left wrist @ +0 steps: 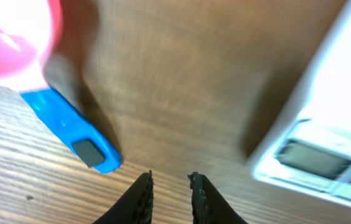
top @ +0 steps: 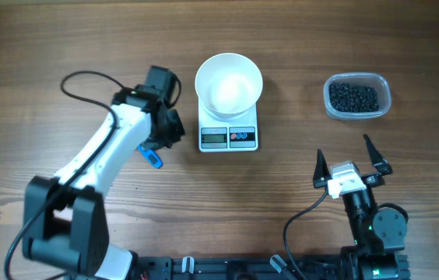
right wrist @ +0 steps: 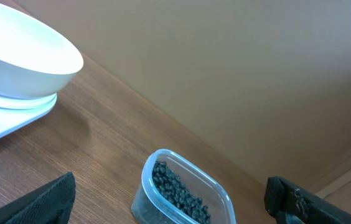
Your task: Scoop item into bowl and weigh 150g on scale
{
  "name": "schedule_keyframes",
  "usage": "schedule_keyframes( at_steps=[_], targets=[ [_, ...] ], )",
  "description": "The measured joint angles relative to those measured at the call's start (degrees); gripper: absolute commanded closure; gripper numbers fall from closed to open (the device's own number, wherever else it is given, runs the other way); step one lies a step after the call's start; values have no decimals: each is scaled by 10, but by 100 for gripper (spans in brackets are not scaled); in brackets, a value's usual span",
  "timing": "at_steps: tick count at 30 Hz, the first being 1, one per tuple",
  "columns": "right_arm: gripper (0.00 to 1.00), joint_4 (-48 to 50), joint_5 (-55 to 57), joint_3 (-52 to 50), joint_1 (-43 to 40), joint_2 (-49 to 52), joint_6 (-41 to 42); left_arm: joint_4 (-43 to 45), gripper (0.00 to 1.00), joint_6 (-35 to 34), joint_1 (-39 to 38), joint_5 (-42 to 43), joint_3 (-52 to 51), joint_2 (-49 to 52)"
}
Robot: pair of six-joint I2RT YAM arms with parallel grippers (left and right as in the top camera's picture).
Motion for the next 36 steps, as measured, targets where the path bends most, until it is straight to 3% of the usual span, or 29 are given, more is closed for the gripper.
schedule_keyframes(
  at_steps=[3,7,11,17,21,25,30,36],
  targets=[
    [0,0,0,0,0,0,0,-14,24,-5,31,-18,5,-12],
    [0,0,0,0,0,0,0,-11,22,-2,55,-47,0,-10],
    [0,0,0,0,0,0,0,24,27,-3,55,-61,-36,-5],
    [0,0,0,0,0,0,0,108,26,-48,55,-117,-123,-1],
    [0,0,0,0,0,0,0,165,38,-67,55,-126,-147,-1],
    [0,0,0,0,0,0,0,187,44,-76,64,-126,-148,2],
    [0,0,0,0,0,0,0,189,66,-82,78,-126,-148,30],
    [0,0,0,0,0,0,0,175,64,-85,79,-128,-147,30]
  ],
)
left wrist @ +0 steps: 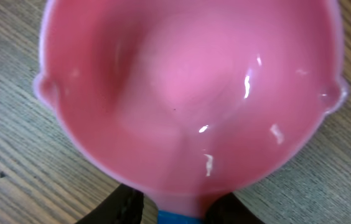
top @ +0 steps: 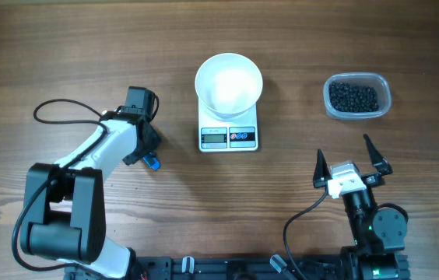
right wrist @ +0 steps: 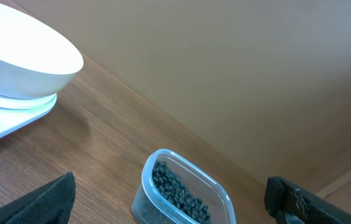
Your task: Scoop item into bowl and weigh 150g on scale
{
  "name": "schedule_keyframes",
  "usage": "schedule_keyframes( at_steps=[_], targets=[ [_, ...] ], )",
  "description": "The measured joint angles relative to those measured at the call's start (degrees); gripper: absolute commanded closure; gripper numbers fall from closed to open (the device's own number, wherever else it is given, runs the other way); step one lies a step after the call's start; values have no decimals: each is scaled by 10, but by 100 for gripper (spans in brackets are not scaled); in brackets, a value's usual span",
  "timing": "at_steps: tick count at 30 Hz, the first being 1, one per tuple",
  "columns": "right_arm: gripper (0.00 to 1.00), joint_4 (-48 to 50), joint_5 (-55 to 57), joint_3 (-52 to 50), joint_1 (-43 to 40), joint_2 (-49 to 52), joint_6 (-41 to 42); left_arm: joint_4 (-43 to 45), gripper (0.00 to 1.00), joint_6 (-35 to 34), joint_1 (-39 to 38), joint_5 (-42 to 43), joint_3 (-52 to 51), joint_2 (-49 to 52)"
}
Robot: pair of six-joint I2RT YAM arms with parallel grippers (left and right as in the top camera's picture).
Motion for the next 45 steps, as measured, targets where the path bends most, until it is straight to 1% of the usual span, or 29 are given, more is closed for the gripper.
schedule_keyframes(
  at_steps=[5,8,10,12,15,16,18,21,23,24,45],
  targets=[
    [0,0,0,0,0,0,0,-2,62,29,10,7,1,0],
    [0,0,0,0,0,0,0,2,62,54,34,36,2,0],
    [0,0,0,0,0,0,0,5,60,62,49,59,2,0],
    [0,0,0,0,0,0,0,9,51,77,53,70,2,0],
    [0,0,0,0,0,0,0,22,43,91,53,87,3,-1],
    [0,0,0,0,0,0,0,25,42,93,53,90,3,-1],
    [0,0,0,0,0,0,0,27,34,95,53,96,3,-1],
    [0,0,0,0,0,0,0,34,29,99,53,100,4,-1],
    [0,0,0,0,0,0,0,38,1,99,53,100,4,-1],
    [0,0,0,0,0,0,0,39,0,101,53,101,4,-1],
    [0,0,0,0,0,0,0,33,0,101,53,99,6,-1]
  ],
)
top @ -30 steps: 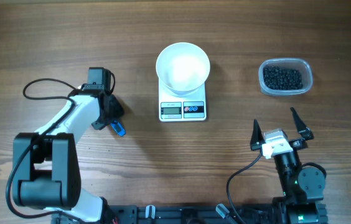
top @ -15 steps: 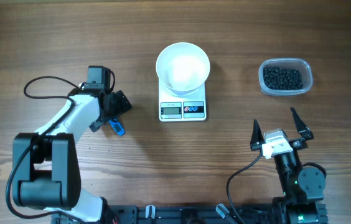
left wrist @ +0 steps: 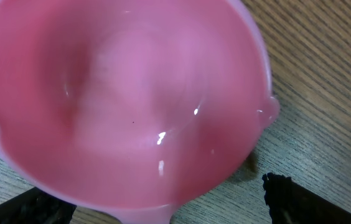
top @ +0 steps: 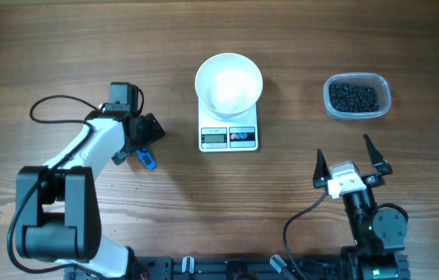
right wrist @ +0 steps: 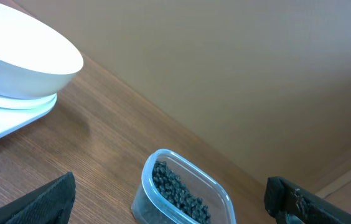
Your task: Scoop item into bowl and weigh 150g on scale
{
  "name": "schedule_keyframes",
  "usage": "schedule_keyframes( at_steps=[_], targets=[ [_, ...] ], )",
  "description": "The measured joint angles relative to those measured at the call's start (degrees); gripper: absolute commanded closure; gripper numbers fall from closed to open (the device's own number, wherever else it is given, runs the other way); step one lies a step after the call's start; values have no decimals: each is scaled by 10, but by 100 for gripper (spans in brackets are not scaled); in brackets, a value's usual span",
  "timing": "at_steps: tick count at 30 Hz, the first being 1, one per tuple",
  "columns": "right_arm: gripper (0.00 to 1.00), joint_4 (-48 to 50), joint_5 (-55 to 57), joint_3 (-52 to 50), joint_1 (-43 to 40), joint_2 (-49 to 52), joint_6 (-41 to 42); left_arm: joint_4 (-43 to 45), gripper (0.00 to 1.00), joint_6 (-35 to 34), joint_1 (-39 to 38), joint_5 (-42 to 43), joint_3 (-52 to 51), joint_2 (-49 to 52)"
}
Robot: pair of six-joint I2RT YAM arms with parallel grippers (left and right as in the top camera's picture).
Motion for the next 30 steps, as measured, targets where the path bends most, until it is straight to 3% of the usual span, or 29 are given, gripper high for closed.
schedule_keyframes(
  at_steps=[12,18,21,25,30],
  targets=[
    [0,0,-1,0,0,0,-20,0,0,0,0,0,0,0],
    [0,8,-47,0,0,0,-68,0,0,0,0,0,0,0],
    [0,37,-145,0,0,0,-81,0,0,0,0,0,0,0],
    [0,92,-192,18,0,0,55,-2,0,0,0,-2,0,0],
    [0,41,-191,207,0,71,157,-5,0,0,0,-2,0,0]
  ],
)
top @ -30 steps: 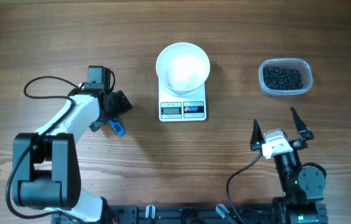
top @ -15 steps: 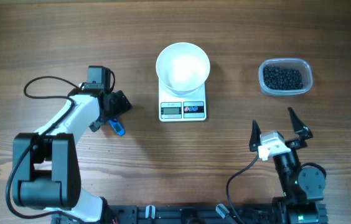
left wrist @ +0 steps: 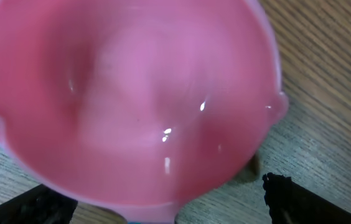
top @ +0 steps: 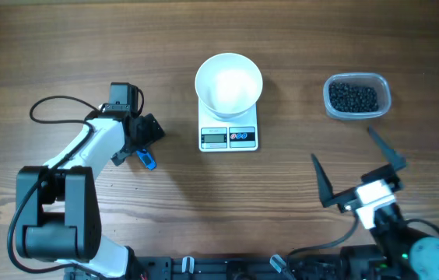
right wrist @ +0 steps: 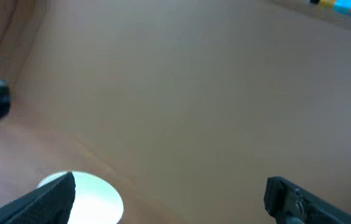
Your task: Scoop item into bowl and weigh 150g on scale
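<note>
A pink scoop fills the left wrist view. Only its blue handle end shows from overhead. My left gripper hovers right over it, open wide, its fingertips standing on either side of the scoop's neck. A white bowl rests on the white scale at mid-table. A clear tub of dark beans stands at the right. My right gripper is open and empty below the tub, turned at a slant. Its wrist view is blurred and shows the bowl low on the left.
The left arm's black cable loops over the table at the left. The wooden table stretches bare between the scale and the tub.
My right arm has moved: its gripper now sits slanted and further right, and its camera has swung off the bean tub. The left gripper still hangs open over the scoop.
My left gripper was shut beside the scoop's blue handle, near the scale. Then it stood over the pink scoop with its fingers close about the neck, then spread wide open there. The right arm stayed still until now.
</note>
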{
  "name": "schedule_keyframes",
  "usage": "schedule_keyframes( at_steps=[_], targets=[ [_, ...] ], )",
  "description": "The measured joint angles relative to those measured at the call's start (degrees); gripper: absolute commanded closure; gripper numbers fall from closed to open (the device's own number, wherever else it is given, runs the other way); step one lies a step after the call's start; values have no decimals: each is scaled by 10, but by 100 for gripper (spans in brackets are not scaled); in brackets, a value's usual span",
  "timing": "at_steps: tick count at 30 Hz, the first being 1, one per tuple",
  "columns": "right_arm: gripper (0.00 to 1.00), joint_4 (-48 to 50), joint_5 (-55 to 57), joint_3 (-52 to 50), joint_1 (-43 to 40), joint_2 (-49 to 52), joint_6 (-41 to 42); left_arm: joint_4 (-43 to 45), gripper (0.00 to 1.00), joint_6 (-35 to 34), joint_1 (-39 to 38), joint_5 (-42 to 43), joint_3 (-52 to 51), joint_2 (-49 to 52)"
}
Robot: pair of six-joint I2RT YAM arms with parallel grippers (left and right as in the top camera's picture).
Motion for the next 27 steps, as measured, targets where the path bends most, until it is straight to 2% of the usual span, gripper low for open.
schedule_keyframes(
  at_steps=[3,7,10,14,18,23,27],
  targets=[
    [0,-107,0,121,0,94,16,-1,0,0,0,0,0,0],
    [0,-323,-3,313,0,258,40,-1,0,0,0,0,0,0],
    [0,-382,-30,404,0,357,46,-2,0,0,0,0,0,0],
    [0,-395,-104,411,0,432,53,-2,0,0,0,0,0,0],
    [0,-427,-163,412,0,501,118,-2,0,0,0,0,0,0],
    [0,-466,-178,412,0,574,163,-2,0,0,0,0,0,0],
    [0,-469,-180,412,0,586,167,-2,0,0,0,0,0,0]
  ],
)
